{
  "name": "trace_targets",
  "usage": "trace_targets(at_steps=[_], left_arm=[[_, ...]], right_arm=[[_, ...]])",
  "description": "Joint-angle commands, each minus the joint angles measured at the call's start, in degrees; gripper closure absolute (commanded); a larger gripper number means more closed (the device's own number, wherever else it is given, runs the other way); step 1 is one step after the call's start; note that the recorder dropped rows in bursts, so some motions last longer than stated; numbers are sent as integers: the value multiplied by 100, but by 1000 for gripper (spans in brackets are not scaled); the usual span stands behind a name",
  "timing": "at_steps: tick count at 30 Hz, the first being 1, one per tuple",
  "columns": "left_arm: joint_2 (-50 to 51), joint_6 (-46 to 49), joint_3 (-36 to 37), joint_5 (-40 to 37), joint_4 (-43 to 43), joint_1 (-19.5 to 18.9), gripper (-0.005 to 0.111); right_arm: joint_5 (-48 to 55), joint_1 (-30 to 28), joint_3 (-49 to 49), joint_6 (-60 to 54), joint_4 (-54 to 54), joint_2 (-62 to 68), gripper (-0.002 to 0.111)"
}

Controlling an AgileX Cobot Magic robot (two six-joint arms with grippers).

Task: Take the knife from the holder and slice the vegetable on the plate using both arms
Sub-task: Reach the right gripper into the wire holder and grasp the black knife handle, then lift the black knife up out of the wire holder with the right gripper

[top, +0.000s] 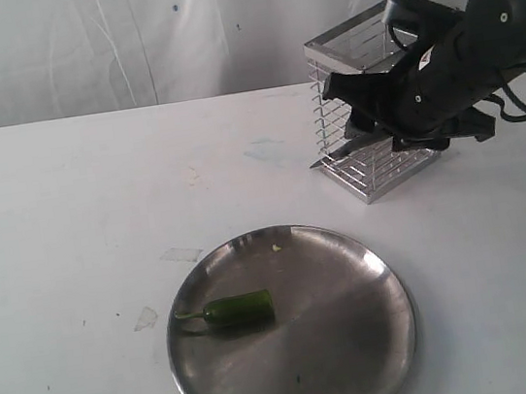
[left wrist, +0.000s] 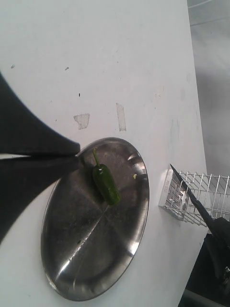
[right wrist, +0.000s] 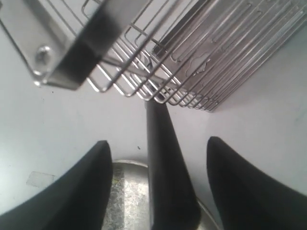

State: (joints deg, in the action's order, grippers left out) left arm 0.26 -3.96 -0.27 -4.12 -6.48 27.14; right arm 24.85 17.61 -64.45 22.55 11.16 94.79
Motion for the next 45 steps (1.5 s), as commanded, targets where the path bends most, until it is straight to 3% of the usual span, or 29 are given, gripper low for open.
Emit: trace_targets(at_steps=[1,7,14,25,45], left_arm=[[-26,-8,27,-20,-56,-21,107],[-26,-8,27,-20,-56,-21,107],[-26,-8,27,-20,-56,-21,107],[-26,-8,27,-20,-56,-21,107],[-26,-8,27,-20,-56,-21,107]], right_arm=[[-156,-59,-33,-179,-45,5,56],[-141,-59,-33,-361,-69,5,74],[-109,-59,-33,-487,-83,5,81],[-184,-59,-33,-1334,-83,5,104],[425,-59,-539,-2439,-351,-830,107]])
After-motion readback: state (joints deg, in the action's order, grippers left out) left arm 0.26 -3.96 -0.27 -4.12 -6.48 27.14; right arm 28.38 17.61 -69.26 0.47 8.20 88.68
